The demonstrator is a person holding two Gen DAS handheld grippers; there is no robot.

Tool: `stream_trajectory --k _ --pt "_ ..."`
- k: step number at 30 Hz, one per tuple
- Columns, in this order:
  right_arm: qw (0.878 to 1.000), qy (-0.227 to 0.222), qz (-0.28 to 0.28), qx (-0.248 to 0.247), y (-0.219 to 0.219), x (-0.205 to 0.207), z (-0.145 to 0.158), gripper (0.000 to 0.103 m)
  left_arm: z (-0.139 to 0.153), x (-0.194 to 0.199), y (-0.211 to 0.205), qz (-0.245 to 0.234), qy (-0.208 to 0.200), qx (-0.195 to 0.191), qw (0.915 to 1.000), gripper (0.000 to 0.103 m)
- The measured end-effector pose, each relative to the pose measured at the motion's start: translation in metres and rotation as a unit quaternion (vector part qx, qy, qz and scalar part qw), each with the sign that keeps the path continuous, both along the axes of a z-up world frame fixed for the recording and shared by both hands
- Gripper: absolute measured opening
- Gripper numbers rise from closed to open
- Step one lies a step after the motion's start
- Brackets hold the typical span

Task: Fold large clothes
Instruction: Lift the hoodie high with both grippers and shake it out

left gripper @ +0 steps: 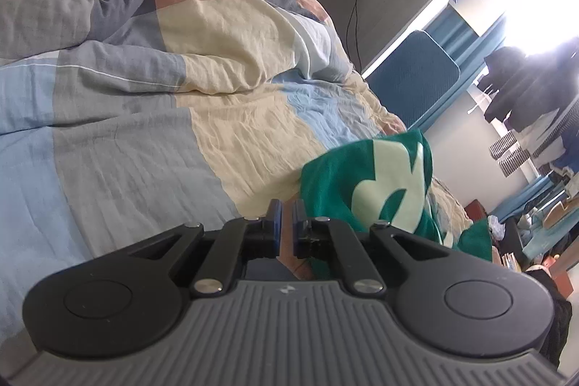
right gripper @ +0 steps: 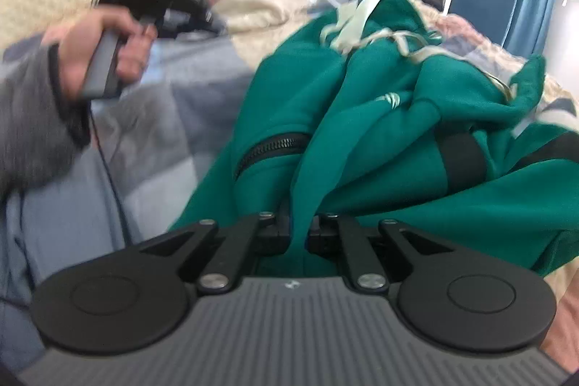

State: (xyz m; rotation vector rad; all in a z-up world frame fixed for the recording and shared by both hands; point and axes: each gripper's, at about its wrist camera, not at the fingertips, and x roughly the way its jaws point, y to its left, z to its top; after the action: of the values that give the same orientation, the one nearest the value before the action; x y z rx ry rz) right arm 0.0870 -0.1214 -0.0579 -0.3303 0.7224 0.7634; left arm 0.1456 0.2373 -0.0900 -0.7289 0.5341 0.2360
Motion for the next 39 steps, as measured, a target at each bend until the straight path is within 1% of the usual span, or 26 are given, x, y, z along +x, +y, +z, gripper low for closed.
stream_trajectory --k 2,3,4,6,7,8,9,10,13,14,17,18,20,22,25,27,29,30,31,32,34,35,36,37,39 --pt "1.0 -0.006 -0.011 -0.006 -0.001 0.001 -0.006 0.01 -0.002 0.003 0.0 -0.001 0.003 -0.002 1.0 0.014" --pt "1.0 -0.004 -0.02 0.002 -0.002 0.004 -0.006 0.011 -0.003 0.005 0.0 -0.005 0.002 0.0 1.0 0.028" --pt "0.999 0.001 -0.032 0.013 -0.005 0.007 -0.006 0.012 -0.002 0.007 0.0 -0.01 -0.003 0.008 0.9999 0.045" --pt "0.998 0.016 -0.053 0.032 -0.012 0.014 -0.002 0.021 0.0 0.011 -0.003 -0.016 -0.011 0.026 0.9995 0.059" --pt "0.997 0.021 -0.058 0.038 -0.015 0.012 -0.001 0.033 0.002 0.014 -0.005 -0.024 -0.015 0.033 0.999 0.06" --pt "0.997 0.023 -0.064 0.045 -0.019 0.014 0.003 0.05 0.004 0.017 -0.007 -0.034 -0.018 0.036 0.9986 0.061" --pt "0.996 0.02 -0.069 0.051 -0.021 0.014 0.007 0.065 0.005 0.02 -0.009 -0.045 -0.021 0.039 0.998 0.063" --pt "0.995 0.017 -0.076 0.061 -0.025 0.015 0.011 0.069 0.006 0.023 -0.012 -0.055 -0.025 0.043 0.9973 0.065" --pt "0.991 0.017 -0.095 0.093 -0.035 0.02 0.028 0.07 0.008 0.032 -0.023 -0.076 -0.026 0.066 0.9946 0.068" --pt "0.99 0.015 -0.102 0.101 -0.037 0.025 0.034 0.07 0.006 0.036 -0.026 -0.084 -0.027 0.067 0.9938 0.068" --pt "0.985 0.001 -0.122 0.12 -0.039 0.05 0.051 0.071 -0.004 0.052 -0.032 -0.111 -0.022 0.043 0.9926 0.069" --pt "0.983 0.0 -0.131 0.127 -0.038 0.063 0.056 0.073 -0.008 0.057 -0.033 -0.115 -0.02 0.031 0.9927 0.069" --pt "0.98 0.001 -0.147 0.135 -0.03 0.092 0.063 0.075 -0.018 0.069 -0.036 -0.122 -0.012 0.011 0.9924 0.069" --pt "0.981 -0.003 -0.152 0.124 -0.015 0.123 0.063 0.075 -0.028 0.082 -0.041 -0.129 -0.001 0.004 0.9917 0.069" --pt "0.983 -0.013 -0.161 0.092 0.013 0.176 0.057 0.075 -0.043 0.099 -0.046 -0.128 0.02 0.006 0.9916 0.069" --pt "0.98 -0.018 -0.188 0.065 0.026 0.215 0.05 0.075 -0.05 0.106 -0.046 -0.127 0.023 0.0 0.9917 0.069" --pt "0.979 -0.035 -0.2 0.031 0.038 0.252 0.042 0.075 -0.055 0.11 -0.046 -0.129 0.019 -0.01 0.9914 0.069" --pt "0.979 -0.029 -0.2 0.023 0.043 0.271 0.037 0.075 -0.056 0.112 -0.045 -0.131 0.015 -0.015 0.9911 0.069" --pt "0.981 -0.007 -0.195 0.026 0.046 0.289 0.032 0.075 -0.058 0.114 -0.045 -0.131 0.012 -0.021 0.9911 0.069" --pt "0.981 0.019 -0.19 0.047 0.044 0.304 0.029 0.075 -0.061 0.116 -0.044 -0.13 0.01 -0.027 0.9911 0.069" --pt "0.975 0.079 -0.171 0.114 0.045 0.332 0.023 0.075 -0.067 0.122 -0.041 -0.126 0.01 -0.042 0.991 0.069" --pt "0.971 0.109 -0.16 0.137 0.047 0.343 0.017 0.077 -0.07 0.125 -0.04 -0.125 0.01 -0.051 0.9907 0.069" --pt "0.968 0.135 -0.155 0.143 0.053 0.353 0.009 0.081 -0.074 0.128 -0.039 -0.127 0.01 -0.058 0.9902 0.069" --pt "0.967 0.149 -0.156 0.132 0.06 0.361 0.002 0.081 -0.078 0.132 -0.039 -0.127 0.011 -0.062 0.9899 0.069" --pt "0.969 0.168 -0.166 0.076 0.077 0.372 -0.021 0.081 -0.085 0.137 -0.038 -0.125 0.012 -0.075 0.9892 0.069"
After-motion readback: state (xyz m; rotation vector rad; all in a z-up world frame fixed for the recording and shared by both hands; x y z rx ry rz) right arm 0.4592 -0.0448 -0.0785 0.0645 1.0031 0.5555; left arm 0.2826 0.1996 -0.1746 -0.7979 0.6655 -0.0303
